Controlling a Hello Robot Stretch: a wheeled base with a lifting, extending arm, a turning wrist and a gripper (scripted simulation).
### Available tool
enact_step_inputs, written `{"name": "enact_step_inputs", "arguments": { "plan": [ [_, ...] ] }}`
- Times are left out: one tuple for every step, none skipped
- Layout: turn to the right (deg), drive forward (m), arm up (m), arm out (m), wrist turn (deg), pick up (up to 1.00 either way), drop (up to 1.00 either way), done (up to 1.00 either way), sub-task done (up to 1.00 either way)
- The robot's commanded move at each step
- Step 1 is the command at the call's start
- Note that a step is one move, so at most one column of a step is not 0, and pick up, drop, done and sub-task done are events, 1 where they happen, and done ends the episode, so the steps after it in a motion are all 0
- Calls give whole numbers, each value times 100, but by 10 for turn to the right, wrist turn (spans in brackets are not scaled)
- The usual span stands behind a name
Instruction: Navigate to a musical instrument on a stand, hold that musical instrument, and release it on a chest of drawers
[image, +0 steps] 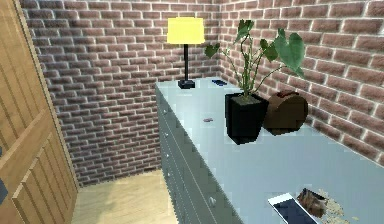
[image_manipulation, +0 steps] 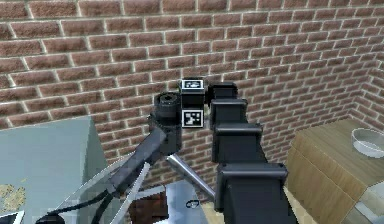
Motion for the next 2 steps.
{"name": "enact_step_inputs", "arguments": {
  "plan": [
    [0, 0, 0, -16, 0, 0, 0, 0, 0],
    [-450, 0, 0, 0, 0, 0, 0, 0, 0]
  ]
}}
